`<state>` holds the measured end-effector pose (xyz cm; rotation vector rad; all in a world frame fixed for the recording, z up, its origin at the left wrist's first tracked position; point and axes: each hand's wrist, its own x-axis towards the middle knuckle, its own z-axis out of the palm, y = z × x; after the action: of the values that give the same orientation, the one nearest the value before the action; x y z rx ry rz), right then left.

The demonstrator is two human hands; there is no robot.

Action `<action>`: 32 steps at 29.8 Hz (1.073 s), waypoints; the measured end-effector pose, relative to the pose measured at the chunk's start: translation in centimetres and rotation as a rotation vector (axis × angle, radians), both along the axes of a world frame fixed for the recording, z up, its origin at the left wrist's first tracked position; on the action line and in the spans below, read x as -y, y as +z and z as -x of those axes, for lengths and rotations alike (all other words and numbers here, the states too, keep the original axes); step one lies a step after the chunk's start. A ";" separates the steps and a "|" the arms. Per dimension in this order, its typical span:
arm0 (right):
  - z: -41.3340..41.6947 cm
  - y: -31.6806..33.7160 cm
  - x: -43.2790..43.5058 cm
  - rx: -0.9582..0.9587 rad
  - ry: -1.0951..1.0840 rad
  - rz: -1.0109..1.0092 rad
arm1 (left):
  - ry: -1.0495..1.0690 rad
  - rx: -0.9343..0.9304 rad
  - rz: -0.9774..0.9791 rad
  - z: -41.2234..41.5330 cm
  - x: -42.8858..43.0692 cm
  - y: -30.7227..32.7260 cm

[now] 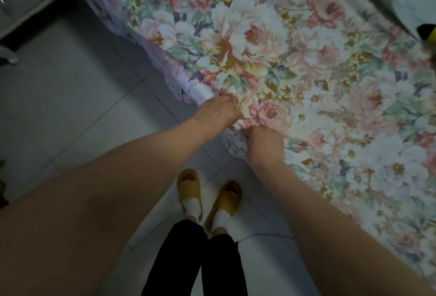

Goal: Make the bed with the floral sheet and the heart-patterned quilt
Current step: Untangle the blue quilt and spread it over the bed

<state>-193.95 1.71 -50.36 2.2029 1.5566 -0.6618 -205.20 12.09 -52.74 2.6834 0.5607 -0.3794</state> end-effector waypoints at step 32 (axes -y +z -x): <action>-13.4 -5.3 8.9 -0.107 0.220 -0.285 | -0.596 -0.115 -0.306 -6.7 0.6 -0.7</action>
<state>-180.59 -7.18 -55.63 2.1723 2.0221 -0.5245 -198.46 11.50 -53.41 3.1042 -0.1912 -0.6528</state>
